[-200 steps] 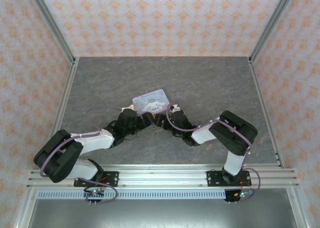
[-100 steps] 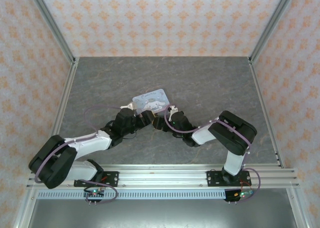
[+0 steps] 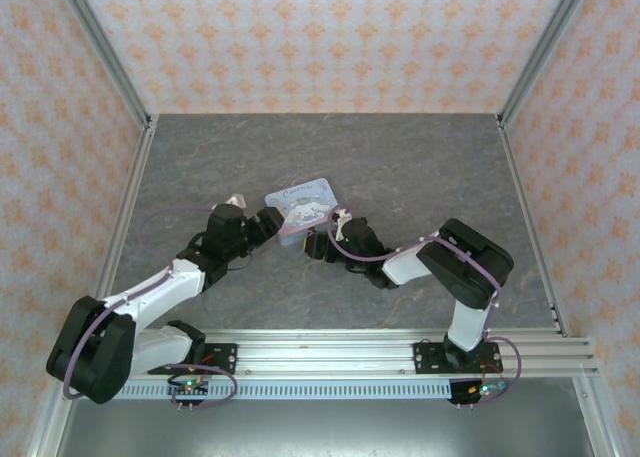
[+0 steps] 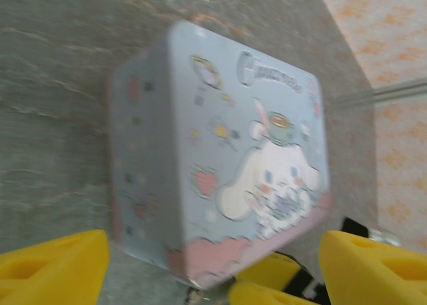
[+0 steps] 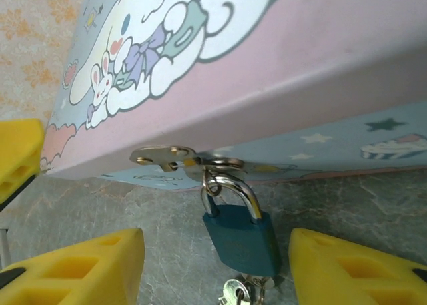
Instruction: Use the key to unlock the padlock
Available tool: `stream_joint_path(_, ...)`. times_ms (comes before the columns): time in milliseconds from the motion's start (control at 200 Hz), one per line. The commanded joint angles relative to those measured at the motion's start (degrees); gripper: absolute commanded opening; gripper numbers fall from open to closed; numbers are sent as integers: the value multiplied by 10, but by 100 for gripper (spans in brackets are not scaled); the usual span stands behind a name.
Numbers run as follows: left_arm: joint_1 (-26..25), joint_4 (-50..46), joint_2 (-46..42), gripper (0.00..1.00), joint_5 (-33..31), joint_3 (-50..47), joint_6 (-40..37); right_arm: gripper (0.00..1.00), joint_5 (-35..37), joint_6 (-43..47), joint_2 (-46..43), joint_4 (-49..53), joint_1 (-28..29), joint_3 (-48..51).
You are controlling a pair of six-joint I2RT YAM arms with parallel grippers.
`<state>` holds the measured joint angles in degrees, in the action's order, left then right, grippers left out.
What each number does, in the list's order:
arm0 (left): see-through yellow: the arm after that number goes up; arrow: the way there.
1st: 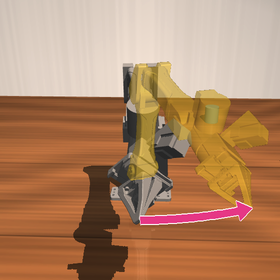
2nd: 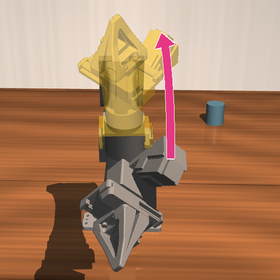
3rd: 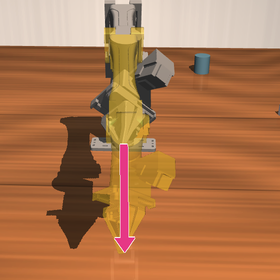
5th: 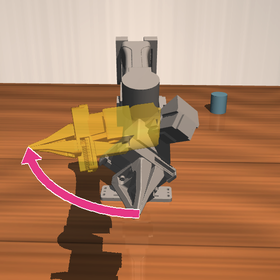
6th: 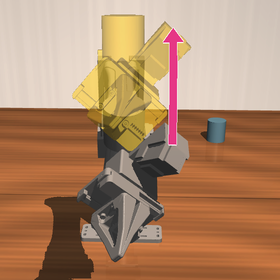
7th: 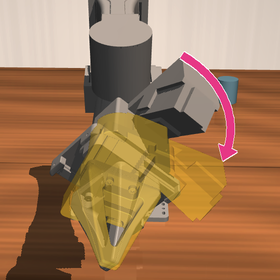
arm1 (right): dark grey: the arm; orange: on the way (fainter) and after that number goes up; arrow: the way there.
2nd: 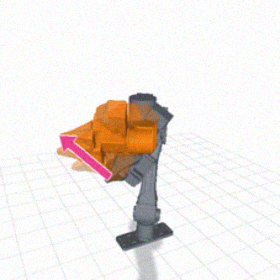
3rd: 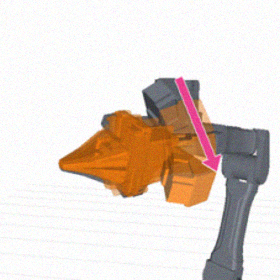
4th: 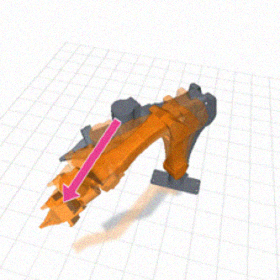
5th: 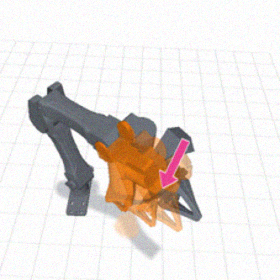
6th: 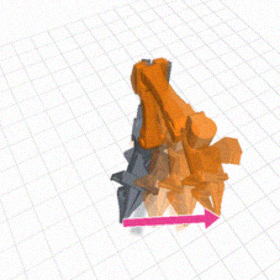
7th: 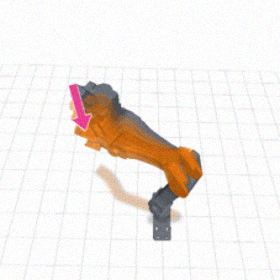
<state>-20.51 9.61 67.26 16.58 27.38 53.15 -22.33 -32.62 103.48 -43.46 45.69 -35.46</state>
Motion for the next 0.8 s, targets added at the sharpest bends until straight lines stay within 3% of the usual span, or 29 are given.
stream_joint_path(0, 18, -16, 24, 82, 32, 23, -33, 59, -63, 4, 38, 96, 11, -8)
stream_joint_path(395, 24, 43, 90, 82, 60, 28, -36, 57, 20, -32, 37, 96, 9, -1)
stream_joint_path(796, 25, 86, 110, 82, 63, 15, -17, 46, 33, -47, 61, 85, 12, -4)
